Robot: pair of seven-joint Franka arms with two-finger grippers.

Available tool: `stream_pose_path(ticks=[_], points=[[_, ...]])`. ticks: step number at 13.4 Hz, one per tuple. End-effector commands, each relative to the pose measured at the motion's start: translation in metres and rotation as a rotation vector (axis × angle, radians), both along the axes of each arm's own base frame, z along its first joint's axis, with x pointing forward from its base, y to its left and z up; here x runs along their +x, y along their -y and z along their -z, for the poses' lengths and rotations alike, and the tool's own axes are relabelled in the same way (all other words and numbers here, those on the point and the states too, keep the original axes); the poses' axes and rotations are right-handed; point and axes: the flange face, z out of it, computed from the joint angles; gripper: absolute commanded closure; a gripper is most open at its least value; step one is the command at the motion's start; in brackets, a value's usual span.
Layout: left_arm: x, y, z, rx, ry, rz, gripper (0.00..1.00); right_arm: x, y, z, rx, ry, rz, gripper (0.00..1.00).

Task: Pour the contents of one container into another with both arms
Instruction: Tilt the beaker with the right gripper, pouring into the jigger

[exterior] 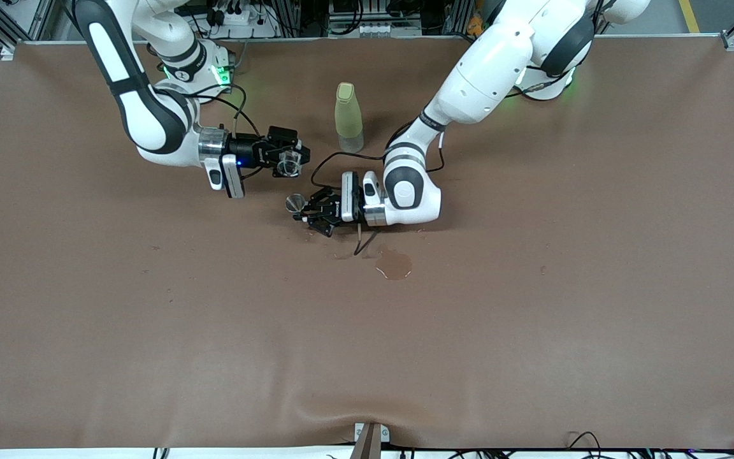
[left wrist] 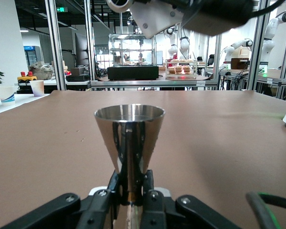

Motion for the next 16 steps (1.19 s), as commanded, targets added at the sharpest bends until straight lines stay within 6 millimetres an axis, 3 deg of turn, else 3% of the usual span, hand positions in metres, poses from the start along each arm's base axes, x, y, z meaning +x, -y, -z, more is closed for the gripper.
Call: stream_pose_path(ticks=[1,16], points=[[-0.003,-0.006,-0.012,-0.021,0.011,-0.021,1.00,-0.002,-0.002,-0.012,0.041,-0.025,0.004,1.00],[-0.013,-0.005,-0.009,-0.027,-0.019,-0.023,1.00,-0.002,-0.002,-0.007,0.038,-0.090,0.010,1.00]])
